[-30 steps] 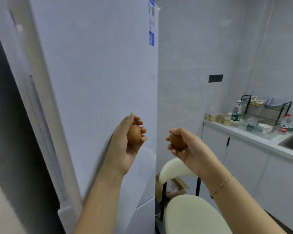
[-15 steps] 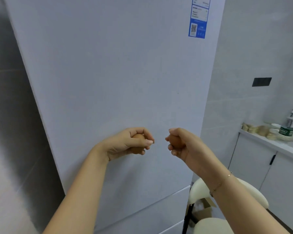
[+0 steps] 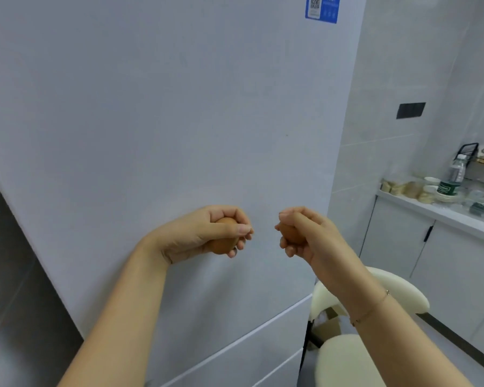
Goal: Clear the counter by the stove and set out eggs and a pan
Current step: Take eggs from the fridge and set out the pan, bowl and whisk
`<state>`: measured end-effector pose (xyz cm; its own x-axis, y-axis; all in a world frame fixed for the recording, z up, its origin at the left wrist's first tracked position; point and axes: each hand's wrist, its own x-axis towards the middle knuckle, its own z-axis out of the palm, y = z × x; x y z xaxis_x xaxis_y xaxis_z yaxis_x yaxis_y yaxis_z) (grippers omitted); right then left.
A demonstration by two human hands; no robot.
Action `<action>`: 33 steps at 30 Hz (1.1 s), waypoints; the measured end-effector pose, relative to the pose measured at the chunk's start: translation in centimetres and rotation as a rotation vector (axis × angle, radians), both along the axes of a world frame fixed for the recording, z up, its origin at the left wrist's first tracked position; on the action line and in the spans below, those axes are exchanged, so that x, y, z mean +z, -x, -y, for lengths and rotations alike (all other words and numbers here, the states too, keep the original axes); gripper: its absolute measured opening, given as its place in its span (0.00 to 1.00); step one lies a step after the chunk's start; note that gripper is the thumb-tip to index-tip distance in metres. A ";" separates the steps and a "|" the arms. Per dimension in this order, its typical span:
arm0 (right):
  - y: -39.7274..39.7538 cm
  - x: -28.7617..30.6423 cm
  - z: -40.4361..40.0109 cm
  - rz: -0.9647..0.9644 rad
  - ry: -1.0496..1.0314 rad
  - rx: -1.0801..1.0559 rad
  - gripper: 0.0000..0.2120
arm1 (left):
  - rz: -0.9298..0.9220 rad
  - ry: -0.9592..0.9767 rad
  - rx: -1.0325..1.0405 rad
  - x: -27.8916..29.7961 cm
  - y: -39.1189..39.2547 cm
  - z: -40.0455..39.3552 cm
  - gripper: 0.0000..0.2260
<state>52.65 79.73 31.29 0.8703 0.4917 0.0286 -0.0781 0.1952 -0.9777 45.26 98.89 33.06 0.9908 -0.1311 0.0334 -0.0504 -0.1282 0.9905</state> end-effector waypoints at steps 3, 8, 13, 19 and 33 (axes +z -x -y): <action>1.3 -1.7 3.5 0.019 0.022 -0.071 0.01 | -0.005 0.098 -0.003 -0.5 -0.9 2.4 0.06; 4.1 -4.4 10.9 -0.092 -0.087 -0.278 0.03 | -0.124 0.147 -0.192 -2.8 -3.0 10.1 0.11; 7.9 -6.8 19.6 -0.189 -0.104 -0.581 0.05 | -0.267 0.272 -0.315 -6.3 -4.7 20.3 0.07; 16.3 -10.0 31.3 -0.316 -0.154 -0.931 0.08 | -0.477 0.272 -0.662 -10.1 -2.0 35.4 0.13; 46.5 -16.1 51.9 -0.397 -0.314 -1.783 0.02 | -0.750 0.061 -1.203 -15.8 20.4 66.5 0.15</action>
